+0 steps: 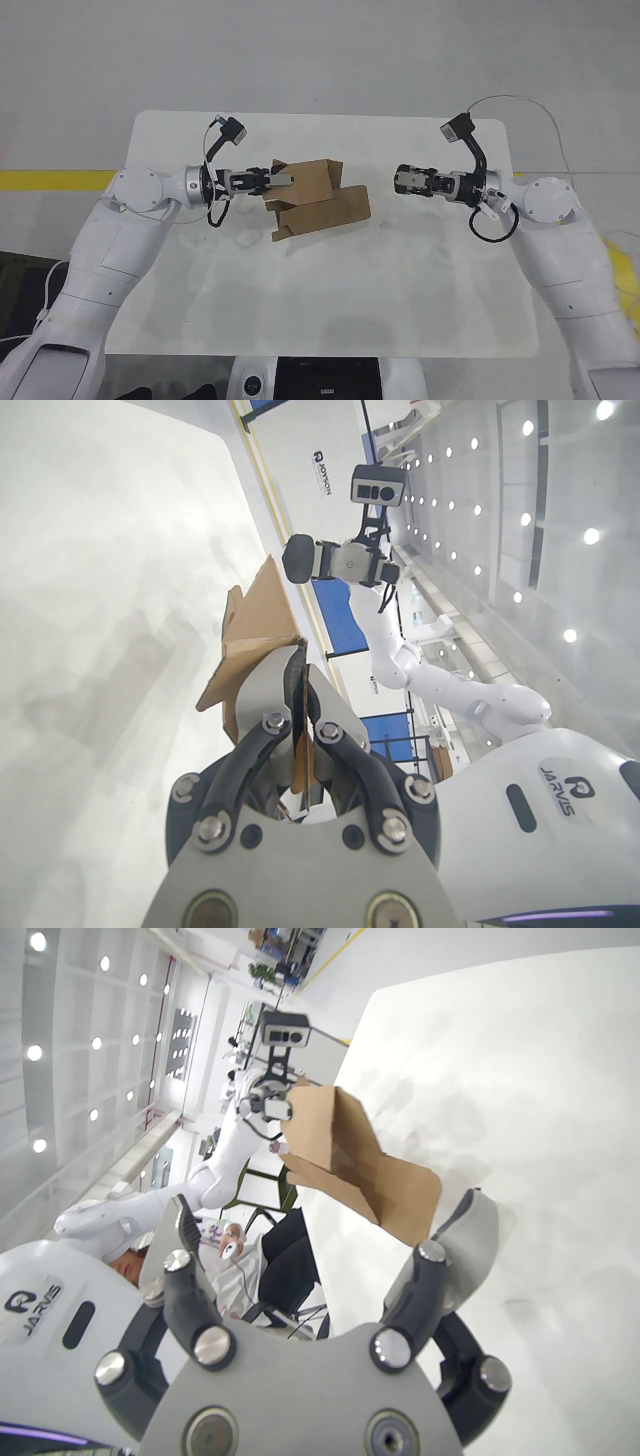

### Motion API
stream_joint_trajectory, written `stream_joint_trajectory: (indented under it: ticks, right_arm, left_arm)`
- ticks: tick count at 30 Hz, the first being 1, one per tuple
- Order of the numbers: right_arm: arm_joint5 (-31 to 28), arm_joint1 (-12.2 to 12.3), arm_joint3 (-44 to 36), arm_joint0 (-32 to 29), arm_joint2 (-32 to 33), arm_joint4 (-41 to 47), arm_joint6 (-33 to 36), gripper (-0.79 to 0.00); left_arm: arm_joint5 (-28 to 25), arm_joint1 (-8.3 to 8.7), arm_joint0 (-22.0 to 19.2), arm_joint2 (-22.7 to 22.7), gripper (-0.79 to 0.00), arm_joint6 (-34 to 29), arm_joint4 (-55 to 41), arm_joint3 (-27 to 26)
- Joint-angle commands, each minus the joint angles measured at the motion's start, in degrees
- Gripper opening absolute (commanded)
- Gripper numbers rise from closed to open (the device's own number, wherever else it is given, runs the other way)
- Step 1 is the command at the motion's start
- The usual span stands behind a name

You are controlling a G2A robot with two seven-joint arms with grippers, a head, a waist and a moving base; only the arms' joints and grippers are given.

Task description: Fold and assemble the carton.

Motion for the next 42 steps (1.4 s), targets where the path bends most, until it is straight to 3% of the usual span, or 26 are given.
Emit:
stream_joint_trajectory:
  ticks: [1,5,13,23,30,37,40,42]
  right_arm:
    - [-0.67,-0.44,0.27,1.03,-1.87,2.63,3.4,0.0]
    - [-2.12,-1.74,1.64,3.51,-6.33,6.63,7.16,0.0]
    - [-4.11,-3.6,2.52,6.6,-13.28,7.87,5.19,0.0]
    - [-7.22,-4.35,6.16,7.69,-15.58,7.69,2.07,0.0]
    - [-7.55,-5.22,8.5,7.59,-16.61,13.36,1.74,-0.006]
    - [-7.2,-6.09,10.43,8.37,-17.4,17.16,2.09,-0.111]
    - [-7.0,-6.39,10.87,8.82,-17.47,18.45,2.29,-0.237]
    - [-6.69,-6.59,11.14,9.12,-17.69,18.74,2.61,-0.28]
  left_arm:
    - [-0.23,-0.09,-0.2,0.31,-0.785,-0.55,0.08,0.47]
    - [-1.81,-0.33,-0.37,1.38,-0.785,-2.26,0.64,0.37]
    - [-1.62,-1.21,-0.25,3.7,-0.785,-1.4,-0.8,-0.86]
    - [-0.46,-1.65,0.68,3.83,-0.785,-0.48,-3.59,-1.23]
    - [0.22,-1.74,0.88,2.93,-0.785,-0.57,-5.49,-1.6]
    - [0.5,-1.78,1.03,2.4,-0.785,-1.2,-5.42,-1.57]
    - [0.6,-1.85,1.07,2.43,-0.785,-1.38,-5.31,-1.34]
    - [0.74,-1.9,1.06,2.41,-0.785,-1.36,-5.28,-1.25]
